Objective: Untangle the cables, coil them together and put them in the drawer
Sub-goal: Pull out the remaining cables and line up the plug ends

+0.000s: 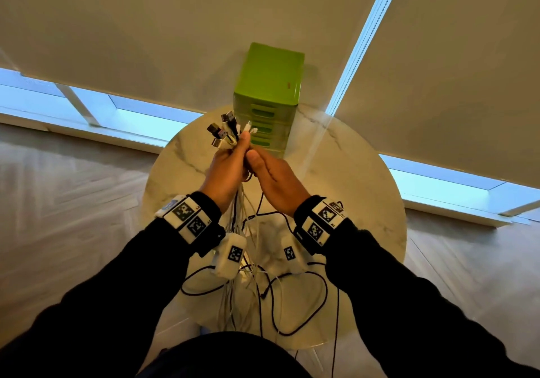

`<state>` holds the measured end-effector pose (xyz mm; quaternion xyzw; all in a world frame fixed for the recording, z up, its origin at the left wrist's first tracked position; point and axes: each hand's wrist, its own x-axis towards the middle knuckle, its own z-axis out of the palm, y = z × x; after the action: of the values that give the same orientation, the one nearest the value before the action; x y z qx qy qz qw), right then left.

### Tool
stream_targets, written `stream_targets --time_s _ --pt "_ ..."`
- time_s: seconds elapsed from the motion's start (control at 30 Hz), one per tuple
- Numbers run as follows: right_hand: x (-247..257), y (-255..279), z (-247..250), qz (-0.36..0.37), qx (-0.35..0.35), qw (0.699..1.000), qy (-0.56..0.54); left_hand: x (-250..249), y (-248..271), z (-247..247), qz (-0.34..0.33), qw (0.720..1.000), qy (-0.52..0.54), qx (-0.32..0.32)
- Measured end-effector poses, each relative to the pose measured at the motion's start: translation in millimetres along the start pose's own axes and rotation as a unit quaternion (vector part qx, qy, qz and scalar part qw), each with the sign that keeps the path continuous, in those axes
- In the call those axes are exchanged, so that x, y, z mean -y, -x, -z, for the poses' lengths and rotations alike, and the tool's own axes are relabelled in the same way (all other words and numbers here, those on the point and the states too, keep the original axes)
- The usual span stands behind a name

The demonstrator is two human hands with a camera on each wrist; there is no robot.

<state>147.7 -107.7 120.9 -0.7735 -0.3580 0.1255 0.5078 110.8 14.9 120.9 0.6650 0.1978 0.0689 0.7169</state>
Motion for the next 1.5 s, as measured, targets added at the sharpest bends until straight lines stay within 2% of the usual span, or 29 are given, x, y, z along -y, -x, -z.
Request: stream_targets --time_s 0.13,0.3,0.43,0.5,0.57,0.67,0.77,0.9,1.0,1.13,1.2,1.27,1.37,1.5 --pt "-10 17 4 -0.06 0.066 0.996 0.005 -5 -5 5 -0.019 0.997 0.063 -0.046" --pt "-57 52 -2 -0.166 0.146 0.975 -0.013 -17 -12 26 -0.032 0.986 0.133 -0.096" --pt "-104 76 1 -0.232 0.227 0.937 0.128 -40 -18 50 -0.043 0.963 0.222 -0.147" --pt "-123 85 9 -0.26 0.203 0.928 0.172 -50 -20 64 -0.063 0.955 0.25 -0.149" --pt "-132 82 16 -0.265 0.131 0.938 0.18 -50 -19 74 -0.09 0.962 0.216 -0.142" --pt "-123 62 22 -0.219 0.034 0.962 0.158 -39 -11 71 -0.109 0.978 0.125 -0.123" --pt "-106 43 25 -0.186 -0.011 0.976 0.108 -28 2 51 -0.095 0.988 0.097 -0.079" --pt "-104 48 35 -0.169 -0.015 0.978 0.118 -21 17 14 -0.066 0.986 0.154 0.008" --pt "-115 75 49 -0.219 0.005 0.966 0.137 -20 26 -17 -0.048 0.977 0.195 0.073" --pt "-111 130 71 -0.283 -0.008 0.946 0.156 -20 45 -64 -0.009 0.961 0.217 0.17" --pt "-99 157 78 -0.273 -0.016 0.944 0.184 -17 56 -90 0.002 0.957 0.2 0.212" --pt "-85 179 79 -0.216 -0.037 0.953 0.207 -11 64 -113 0.008 0.951 0.182 0.249" --pt "-58 213 79 -0.192 -0.088 0.963 0.168 -1 81 -149 0.022 0.939 0.136 0.316" --pt "-20 249 78 -0.216 -0.135 0.967 0.02 13 102 -186 0.025 0.925 0.085 0.371"
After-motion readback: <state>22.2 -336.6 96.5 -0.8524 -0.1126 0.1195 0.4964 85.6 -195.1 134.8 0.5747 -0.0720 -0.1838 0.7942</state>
